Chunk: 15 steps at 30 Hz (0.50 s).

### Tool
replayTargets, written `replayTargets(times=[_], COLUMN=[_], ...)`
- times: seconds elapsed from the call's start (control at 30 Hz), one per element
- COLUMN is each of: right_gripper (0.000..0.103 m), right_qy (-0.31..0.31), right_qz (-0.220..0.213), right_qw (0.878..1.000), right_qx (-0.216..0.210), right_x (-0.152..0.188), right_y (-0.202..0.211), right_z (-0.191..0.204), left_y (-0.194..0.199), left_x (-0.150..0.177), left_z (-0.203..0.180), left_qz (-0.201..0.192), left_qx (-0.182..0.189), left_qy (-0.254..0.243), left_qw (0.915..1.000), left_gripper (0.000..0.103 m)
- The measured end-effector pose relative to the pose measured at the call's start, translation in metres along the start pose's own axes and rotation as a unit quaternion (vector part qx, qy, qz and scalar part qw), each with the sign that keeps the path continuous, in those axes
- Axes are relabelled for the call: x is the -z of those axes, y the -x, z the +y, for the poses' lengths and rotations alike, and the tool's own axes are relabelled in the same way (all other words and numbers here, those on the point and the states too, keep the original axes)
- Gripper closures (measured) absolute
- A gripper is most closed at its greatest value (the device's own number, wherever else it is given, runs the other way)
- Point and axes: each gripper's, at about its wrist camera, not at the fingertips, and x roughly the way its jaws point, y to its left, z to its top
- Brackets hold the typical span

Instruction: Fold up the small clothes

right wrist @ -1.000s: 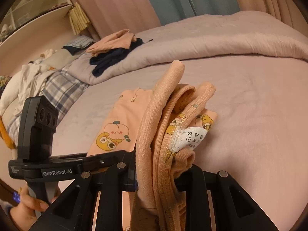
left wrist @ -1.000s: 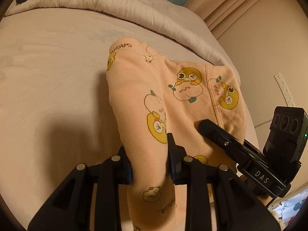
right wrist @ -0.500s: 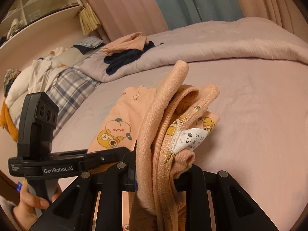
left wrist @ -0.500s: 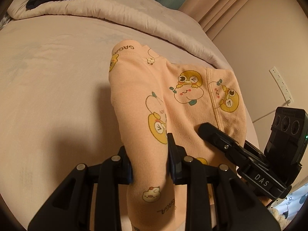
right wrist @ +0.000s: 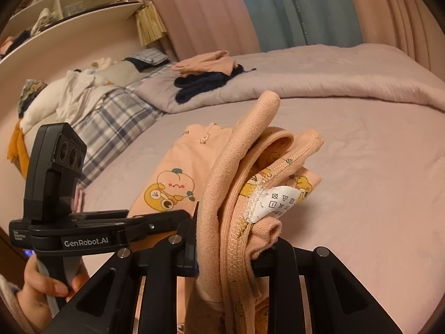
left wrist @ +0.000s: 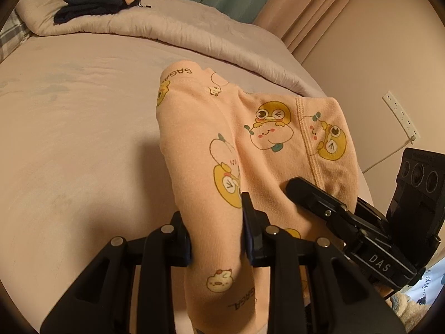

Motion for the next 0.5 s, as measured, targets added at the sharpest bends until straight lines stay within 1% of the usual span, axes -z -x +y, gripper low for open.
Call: replayTargets(times=[0.2,0.5], right_gripper=[0.077,0.077], right_qy=[0.023,0.049], right_qz=[-0.001,0.001], right_qw=[1.0,0.999], right_qx=[-0.009,-0.018], right_x=[0.008,0.012], right_y=[0.005,0.007], right_z=[0.017,0.037], left_y=[0.024,0.042], left_x=[0.02,0.032], left_z=[0.003,0.011], left_qz=[-0.017,-0.032], left_qx=[-0.015,-0.024], left_qy=[-0.003,0.005], left_qw=[0.9998,0.9992], left_gripper=[0.076,0.076])
